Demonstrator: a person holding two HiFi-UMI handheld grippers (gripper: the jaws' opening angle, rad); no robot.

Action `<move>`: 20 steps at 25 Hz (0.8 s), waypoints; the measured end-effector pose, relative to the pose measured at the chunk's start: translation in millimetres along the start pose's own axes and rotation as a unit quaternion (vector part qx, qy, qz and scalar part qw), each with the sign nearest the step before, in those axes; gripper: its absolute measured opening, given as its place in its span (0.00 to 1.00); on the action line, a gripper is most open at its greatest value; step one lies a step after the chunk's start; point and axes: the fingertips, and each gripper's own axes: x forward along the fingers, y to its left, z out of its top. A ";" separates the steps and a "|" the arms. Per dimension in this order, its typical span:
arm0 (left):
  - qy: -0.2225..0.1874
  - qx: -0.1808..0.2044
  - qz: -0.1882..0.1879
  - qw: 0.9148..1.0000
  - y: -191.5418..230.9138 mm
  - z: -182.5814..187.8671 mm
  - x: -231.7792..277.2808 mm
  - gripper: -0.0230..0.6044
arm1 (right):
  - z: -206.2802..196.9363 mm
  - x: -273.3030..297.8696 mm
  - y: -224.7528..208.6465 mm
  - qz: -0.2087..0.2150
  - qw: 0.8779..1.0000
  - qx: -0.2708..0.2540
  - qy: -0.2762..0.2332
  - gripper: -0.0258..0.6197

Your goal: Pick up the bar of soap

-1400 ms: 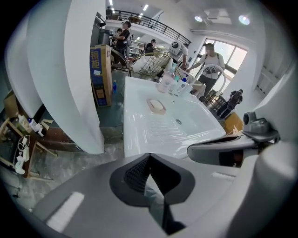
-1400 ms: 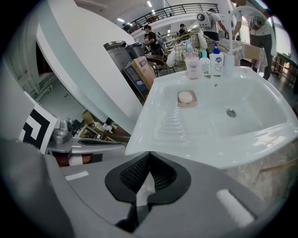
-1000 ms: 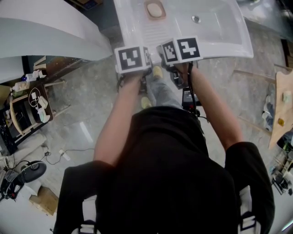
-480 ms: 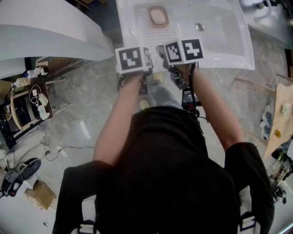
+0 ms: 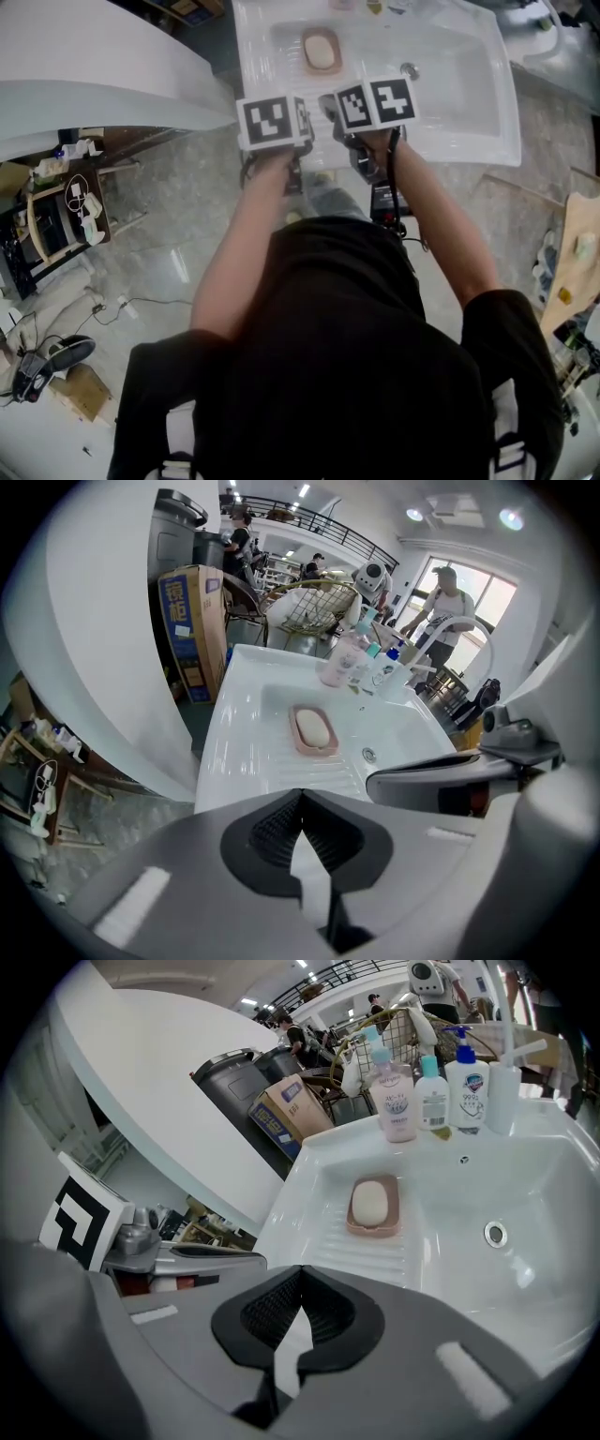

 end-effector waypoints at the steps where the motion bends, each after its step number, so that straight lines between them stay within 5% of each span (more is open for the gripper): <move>1: 0.002 0.000 0.003 1.000 -0.9 3.0 2.1 0.03 | 3.9 0.3 -3.0 0.002 1.000 -0.001 0.001 0.06; 20: 0.011 -0.016 0.020 1.000 17.6 25.9 20.8 0.03 | 31.9 20.3 -22.3 0.008 1.000 0.007 0.009 0.06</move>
